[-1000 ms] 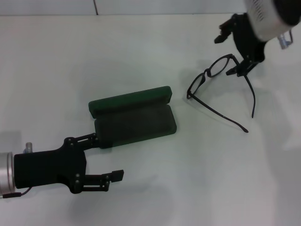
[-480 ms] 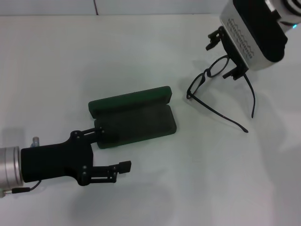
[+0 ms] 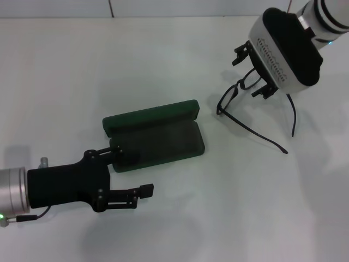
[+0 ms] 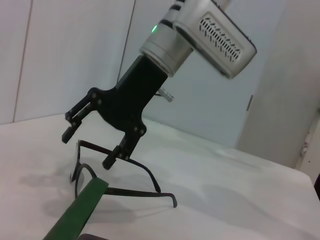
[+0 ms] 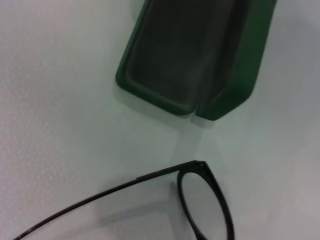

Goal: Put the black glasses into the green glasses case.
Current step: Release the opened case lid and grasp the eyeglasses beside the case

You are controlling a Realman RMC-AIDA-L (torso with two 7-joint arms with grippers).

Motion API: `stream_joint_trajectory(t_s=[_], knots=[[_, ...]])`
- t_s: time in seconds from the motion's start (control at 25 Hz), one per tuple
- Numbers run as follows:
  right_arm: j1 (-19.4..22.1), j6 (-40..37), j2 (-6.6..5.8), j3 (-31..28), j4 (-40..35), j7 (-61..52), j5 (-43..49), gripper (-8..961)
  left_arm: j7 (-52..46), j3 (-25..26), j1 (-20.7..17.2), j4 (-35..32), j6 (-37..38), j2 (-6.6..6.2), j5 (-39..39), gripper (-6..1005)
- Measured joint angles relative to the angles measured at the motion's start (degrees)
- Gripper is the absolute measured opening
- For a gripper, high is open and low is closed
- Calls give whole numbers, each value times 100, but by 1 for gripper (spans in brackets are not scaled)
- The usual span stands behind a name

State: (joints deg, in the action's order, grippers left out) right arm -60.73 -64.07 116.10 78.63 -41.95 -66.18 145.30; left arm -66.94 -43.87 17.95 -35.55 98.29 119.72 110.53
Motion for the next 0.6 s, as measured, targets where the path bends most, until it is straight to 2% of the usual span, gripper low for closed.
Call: stream_joint_trajectory(t_s=[0.36,0.6], knots=[[-133,469,10,167,456,150,-189,812,-15,-24,45,13,-77,-2,15,869],[-161,475,10,179,469,194,-322,811,-56,-25,62,13,-127,-14,38,869]])
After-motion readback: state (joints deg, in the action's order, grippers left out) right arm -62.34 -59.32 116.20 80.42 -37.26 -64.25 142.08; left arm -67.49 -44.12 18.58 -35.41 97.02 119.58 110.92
